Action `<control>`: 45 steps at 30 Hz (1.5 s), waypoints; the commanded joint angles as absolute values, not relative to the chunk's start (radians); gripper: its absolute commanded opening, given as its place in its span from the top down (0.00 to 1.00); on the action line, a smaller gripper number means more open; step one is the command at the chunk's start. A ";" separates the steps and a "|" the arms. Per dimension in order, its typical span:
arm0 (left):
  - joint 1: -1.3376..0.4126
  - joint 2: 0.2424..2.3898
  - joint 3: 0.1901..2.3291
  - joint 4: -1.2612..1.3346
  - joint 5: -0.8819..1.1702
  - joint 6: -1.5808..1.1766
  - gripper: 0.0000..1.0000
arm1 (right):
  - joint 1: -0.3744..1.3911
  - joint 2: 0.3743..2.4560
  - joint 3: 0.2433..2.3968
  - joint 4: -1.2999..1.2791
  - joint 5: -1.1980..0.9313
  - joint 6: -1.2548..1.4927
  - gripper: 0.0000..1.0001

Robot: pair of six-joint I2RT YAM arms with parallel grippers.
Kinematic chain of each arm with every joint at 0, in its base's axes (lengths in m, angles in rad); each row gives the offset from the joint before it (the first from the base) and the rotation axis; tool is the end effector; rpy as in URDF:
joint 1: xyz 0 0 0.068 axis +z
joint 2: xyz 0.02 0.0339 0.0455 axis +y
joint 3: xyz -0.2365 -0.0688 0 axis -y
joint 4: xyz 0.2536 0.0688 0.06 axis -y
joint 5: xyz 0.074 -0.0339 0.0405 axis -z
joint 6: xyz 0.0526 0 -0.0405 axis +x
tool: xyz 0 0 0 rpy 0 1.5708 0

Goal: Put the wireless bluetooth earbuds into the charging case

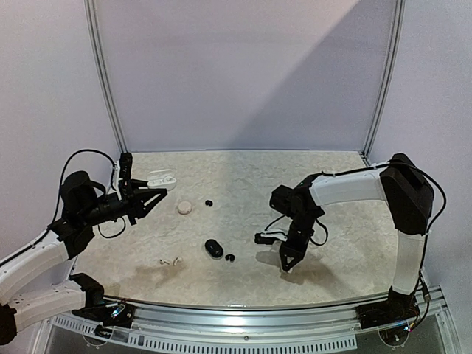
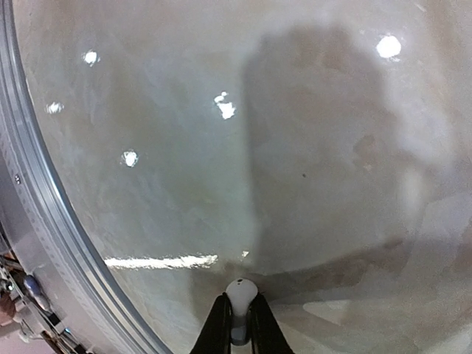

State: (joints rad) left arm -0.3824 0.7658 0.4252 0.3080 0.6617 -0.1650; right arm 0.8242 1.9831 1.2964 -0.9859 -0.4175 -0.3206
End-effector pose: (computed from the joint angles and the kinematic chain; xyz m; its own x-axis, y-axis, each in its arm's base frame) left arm 0.1958 -0.1136 0.2455 -0.1718 -0.0706 -0.9826 0.8475 0.4980 -0.1839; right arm 0.2129 0.2615 0.0944 -0.4386 -0.8982 -0.0307 -0.8231 0.3878 0.4149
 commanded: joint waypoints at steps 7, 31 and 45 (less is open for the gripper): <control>-0.393 0.770 0.408 0.295 0.679 -0.144 1.00 | 0.829 1.924 1.310 -1.024 -0.420 -0.300 0.97; -0.549 0.835 0.442 0.345 0.844 0.059 1.00 | 1.125 1.824 2.155 -1.084 -0.217 -0.244 1.00; -0.717 0.888 0.504 0.307 0.739 0.145 1.00 | 1.250 1.989 2.301 -0.941 -0.204 -0.321 1.00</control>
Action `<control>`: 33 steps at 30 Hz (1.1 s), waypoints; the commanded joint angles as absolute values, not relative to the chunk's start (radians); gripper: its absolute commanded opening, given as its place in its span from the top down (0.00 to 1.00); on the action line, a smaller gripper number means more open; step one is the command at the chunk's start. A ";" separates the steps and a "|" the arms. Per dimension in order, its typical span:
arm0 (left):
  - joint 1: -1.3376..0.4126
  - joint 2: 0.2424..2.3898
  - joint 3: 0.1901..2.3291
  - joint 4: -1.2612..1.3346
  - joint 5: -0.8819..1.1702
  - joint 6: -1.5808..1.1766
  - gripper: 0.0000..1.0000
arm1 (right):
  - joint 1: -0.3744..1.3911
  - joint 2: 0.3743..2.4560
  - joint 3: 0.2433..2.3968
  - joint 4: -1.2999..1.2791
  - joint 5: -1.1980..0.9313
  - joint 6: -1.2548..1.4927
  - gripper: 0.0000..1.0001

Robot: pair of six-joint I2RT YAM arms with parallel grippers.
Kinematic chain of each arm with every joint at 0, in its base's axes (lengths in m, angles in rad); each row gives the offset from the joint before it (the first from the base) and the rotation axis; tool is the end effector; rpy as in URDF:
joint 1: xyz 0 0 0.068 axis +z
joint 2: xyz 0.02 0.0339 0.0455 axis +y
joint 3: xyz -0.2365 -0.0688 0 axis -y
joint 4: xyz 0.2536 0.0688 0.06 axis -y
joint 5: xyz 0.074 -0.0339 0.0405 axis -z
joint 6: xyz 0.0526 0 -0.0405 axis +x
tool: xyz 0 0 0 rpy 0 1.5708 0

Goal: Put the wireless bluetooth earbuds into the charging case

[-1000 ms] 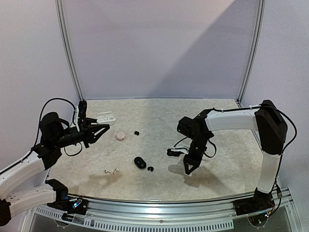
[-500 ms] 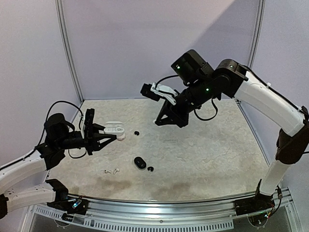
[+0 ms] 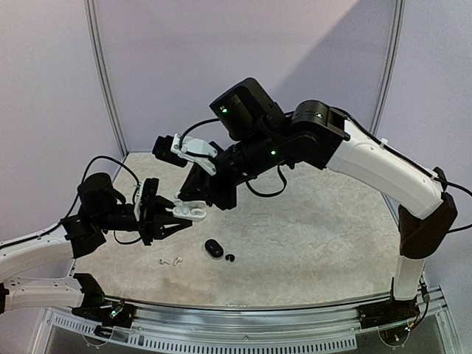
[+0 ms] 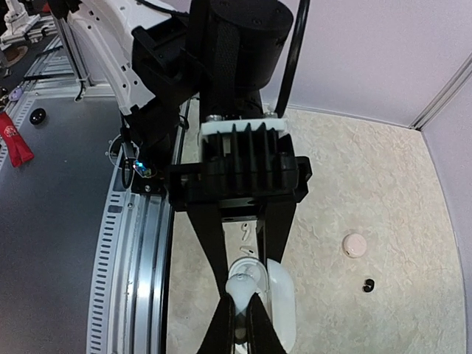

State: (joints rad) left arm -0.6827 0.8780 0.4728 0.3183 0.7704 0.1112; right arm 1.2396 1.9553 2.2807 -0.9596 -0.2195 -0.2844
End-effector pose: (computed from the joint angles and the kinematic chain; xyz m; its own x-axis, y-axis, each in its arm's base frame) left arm 0.1608 -0.1779 0.2410 0.0431 0.0676 -0.9968 0.9924 0.1123 0.0505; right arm 0.1293 0.4111 0.3964 0.0900 -0.5803 -0.8094 -0.9947 -0.0118 -0.1022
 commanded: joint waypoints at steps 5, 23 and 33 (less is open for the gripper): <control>-0.730 0.891 0.509 0.288 0.732 0.165 1.00 | 1.251 2.009 2.301 -0.956 -0.182 -0.324 1.00; -0.736 0.899 0.514 0.302 0.720 0.163 1.00 | 1.252 2.056 2.301 -1.035 -0.145 -0.400 1.00; -0.736 0.905 0.515 0.307 0.721 0.165 1.00 | 1.252 2.062 2.303 -1.072 -0.094 -0.430 0.91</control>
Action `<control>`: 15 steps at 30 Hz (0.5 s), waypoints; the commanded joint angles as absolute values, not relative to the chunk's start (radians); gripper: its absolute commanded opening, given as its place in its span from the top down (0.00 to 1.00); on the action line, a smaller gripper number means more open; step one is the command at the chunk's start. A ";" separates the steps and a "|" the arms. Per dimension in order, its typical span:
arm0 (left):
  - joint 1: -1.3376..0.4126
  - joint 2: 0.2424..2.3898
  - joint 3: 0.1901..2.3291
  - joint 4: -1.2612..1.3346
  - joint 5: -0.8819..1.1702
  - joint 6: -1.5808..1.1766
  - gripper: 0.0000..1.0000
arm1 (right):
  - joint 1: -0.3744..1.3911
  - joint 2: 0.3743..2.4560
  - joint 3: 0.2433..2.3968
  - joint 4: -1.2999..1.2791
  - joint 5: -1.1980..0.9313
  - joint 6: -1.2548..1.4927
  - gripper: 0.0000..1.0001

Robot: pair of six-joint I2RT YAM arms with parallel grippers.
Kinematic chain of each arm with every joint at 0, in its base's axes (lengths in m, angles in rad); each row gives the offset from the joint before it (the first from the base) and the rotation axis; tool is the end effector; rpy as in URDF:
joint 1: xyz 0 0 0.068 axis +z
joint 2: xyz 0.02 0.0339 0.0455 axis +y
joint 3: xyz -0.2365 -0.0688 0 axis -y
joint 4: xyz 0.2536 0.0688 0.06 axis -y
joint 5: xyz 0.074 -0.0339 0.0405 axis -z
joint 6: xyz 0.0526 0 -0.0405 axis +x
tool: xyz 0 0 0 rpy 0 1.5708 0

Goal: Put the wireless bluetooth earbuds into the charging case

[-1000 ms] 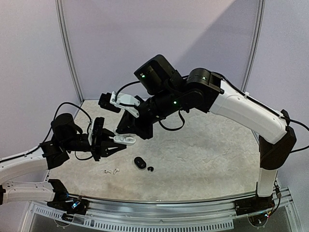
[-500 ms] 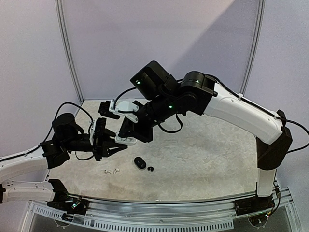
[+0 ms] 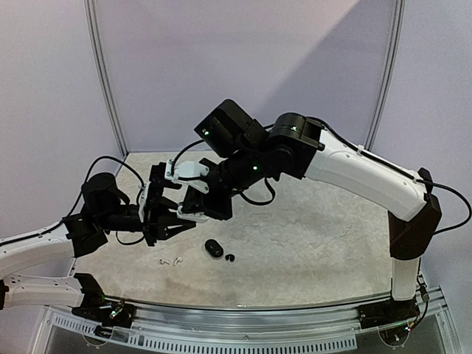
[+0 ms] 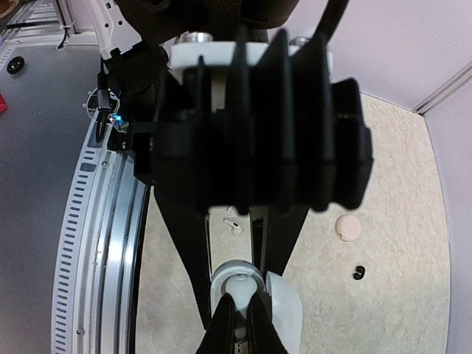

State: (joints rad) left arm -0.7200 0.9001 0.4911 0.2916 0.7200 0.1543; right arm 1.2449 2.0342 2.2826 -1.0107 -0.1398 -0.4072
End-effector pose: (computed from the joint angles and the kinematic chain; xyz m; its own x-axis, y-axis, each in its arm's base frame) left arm 0.1593 -0.1859 0.2397 0.0648 0.0968 -0.9932 0.9898 0.1200 0.0763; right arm 0.1365 0.4267 0.3585 0.1813 -0.6885 -0.7022 -0.9786 -0.0557 -0.1981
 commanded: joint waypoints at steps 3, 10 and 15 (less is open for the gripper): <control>-0.737 0.907 0.512 0.315 0.717 0.160 1.00 | 1.251 2.068 2.303 -1.063 -0.095 -0.434 0.87; -0.737 0.899 0.506 0.316 0.719 0.143 1.00 | 1.251 2.073 2.309 -1.043 -0.089 -0.427 0.81; -0.736 0.899 0.505 0.318 0.714 0.131 1.00 | 1.252 2.067 2.329 -1.017 -0.100 -0.408 0.76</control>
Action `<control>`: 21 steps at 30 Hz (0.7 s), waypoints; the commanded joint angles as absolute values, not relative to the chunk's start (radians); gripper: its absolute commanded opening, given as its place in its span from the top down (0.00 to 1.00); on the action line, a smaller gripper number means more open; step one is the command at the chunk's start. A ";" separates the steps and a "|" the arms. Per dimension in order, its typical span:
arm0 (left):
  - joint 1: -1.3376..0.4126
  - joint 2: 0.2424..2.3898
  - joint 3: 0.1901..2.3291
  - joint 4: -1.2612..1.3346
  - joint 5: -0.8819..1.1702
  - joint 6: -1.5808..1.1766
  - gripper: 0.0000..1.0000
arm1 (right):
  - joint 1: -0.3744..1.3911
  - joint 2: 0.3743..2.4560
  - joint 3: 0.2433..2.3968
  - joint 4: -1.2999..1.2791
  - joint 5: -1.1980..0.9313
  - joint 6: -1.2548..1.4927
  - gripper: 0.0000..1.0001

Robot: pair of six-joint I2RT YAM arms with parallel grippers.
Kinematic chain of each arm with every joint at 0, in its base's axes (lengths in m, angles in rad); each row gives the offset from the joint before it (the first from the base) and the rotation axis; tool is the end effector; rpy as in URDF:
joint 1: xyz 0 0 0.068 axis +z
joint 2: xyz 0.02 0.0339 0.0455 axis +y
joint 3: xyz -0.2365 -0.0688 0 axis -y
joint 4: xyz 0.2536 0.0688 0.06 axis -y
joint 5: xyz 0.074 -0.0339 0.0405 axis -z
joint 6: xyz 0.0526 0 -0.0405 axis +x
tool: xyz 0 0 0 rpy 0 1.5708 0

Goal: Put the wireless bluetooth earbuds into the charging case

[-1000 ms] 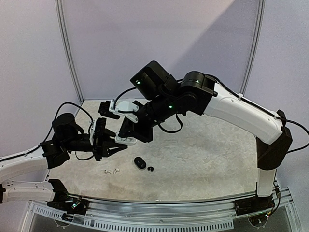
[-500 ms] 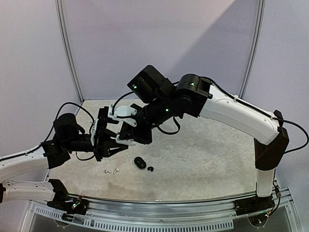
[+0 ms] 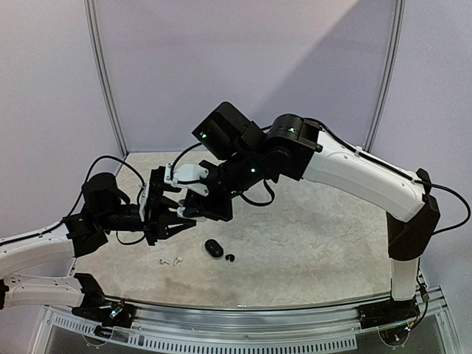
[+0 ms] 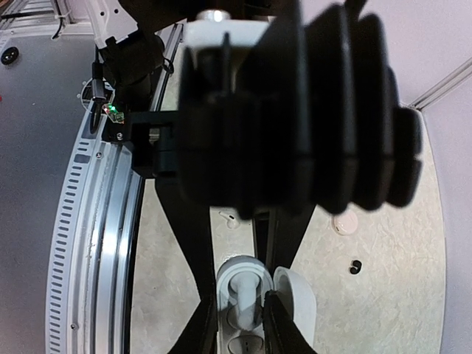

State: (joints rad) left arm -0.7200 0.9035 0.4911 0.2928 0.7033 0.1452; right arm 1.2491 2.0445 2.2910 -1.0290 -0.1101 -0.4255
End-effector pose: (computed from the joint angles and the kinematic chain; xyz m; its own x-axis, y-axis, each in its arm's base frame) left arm 0.1605 -0.1860 0.2390 0.0539 0.0996 -0.9936 0.9883 0.1370 0.0673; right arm 0.1364 0.4275 0.3550 0.1964 -0.7085 -0.6779 -0.9733 -0.0572 -0.2222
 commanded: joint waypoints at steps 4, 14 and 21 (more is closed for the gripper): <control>-0.736 0.897 0.497 0.309 0.691 0.092 1.00 | 1.251 2.040 2.342 -0.981 -0.120 -0.380 0.74; -0.736 0.891 0.485 0.294 0.680 0.136 1.00 | 1.188 1.902 2.209 -0.728 -0.175 -0.130 0.74; -0.735 0.875 0.518 0.217 0.613 0.281 1.00 | 1.178 1.971 2.184 -0.821 0.062 0.017 0.72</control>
